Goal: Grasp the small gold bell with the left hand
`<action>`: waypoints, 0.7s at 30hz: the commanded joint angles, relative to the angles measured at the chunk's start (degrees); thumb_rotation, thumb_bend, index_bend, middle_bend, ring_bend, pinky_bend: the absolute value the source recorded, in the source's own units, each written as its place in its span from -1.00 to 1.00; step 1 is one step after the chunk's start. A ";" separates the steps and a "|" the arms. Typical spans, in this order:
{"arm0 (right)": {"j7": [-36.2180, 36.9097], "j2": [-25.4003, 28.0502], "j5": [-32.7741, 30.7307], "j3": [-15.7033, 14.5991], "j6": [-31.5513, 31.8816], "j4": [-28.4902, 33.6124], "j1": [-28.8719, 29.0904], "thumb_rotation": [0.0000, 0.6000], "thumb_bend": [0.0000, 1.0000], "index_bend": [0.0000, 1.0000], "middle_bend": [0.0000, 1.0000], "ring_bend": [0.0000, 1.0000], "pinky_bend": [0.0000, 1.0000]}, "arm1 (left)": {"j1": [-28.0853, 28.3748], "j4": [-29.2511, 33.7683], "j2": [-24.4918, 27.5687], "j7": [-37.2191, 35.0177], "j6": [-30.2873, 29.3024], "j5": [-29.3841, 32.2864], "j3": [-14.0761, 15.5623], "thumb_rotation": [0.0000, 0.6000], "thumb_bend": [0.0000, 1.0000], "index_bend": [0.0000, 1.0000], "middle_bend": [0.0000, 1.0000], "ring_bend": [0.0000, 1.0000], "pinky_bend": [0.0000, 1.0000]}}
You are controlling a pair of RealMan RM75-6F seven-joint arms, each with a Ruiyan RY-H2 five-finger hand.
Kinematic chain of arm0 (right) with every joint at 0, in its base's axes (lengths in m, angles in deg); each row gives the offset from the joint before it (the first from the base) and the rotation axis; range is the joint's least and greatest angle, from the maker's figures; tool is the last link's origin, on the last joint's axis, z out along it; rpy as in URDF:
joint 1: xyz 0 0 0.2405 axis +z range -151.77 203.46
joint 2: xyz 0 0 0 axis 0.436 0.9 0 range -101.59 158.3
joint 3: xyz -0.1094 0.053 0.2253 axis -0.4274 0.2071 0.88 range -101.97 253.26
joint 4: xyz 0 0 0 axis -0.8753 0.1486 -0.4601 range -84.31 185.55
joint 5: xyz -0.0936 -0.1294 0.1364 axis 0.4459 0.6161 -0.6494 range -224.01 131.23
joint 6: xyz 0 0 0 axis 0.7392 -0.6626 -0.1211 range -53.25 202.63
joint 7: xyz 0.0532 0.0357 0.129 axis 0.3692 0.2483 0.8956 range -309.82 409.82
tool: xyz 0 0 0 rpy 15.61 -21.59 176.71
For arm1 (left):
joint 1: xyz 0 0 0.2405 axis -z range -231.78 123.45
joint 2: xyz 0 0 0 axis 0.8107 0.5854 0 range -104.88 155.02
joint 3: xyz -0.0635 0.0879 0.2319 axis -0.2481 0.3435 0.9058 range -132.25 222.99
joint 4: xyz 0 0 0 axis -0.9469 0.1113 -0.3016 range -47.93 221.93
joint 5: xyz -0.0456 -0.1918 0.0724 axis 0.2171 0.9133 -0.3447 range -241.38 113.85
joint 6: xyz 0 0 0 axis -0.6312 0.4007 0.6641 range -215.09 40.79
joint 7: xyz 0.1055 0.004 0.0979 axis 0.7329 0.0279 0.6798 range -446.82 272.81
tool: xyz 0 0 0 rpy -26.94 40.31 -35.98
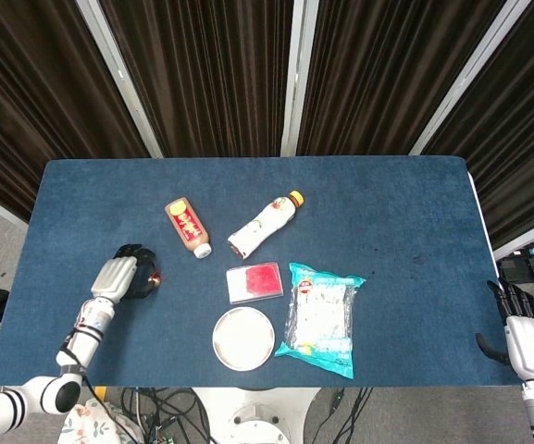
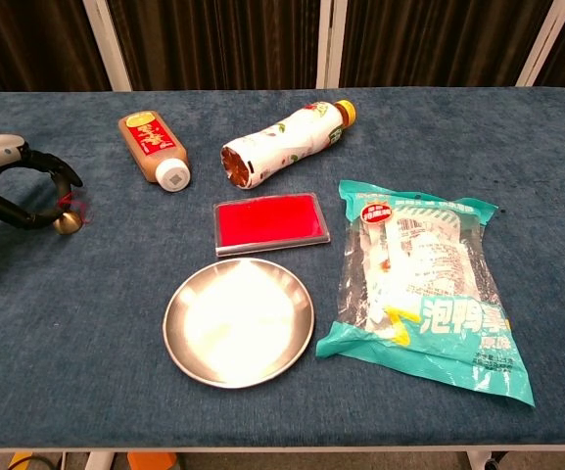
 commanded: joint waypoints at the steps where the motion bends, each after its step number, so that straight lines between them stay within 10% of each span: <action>1: 0.00 0.00 -0.03 0.02 0.02 -0.02 -0.02 1.00 -0.56 -1.00 -1.00 -1.00 -0.86 | -0.10 0.08 0.22 -0.55 -0.22 -0.63 0.11 1.00 -0.24 -0.42 -0.63 -0.88 -0.99; 7: 0.07 0.04 0.07 0.03 0.28 -0.03 -0.13 1.00 -0.56 -1.00 -1.00 -1.00 -0.86 | -1.59 1.25 1.71 -2.78 -4.13 -3.63 -0.04 1.00 -0.44 -0.87 -0.76 -0.92 -1.00; 21: -0.27 -0.49 1.71 -0.49 1.88 0.30 -0.69 1.00 -0.56 -1.00 -1.00 -1.00 -0.86 | -17.74 1.39 12.34 1.27 -30.21 -17.03 9.46 1.00 -0.61 -0.87 -0.83 -0.99 -0.99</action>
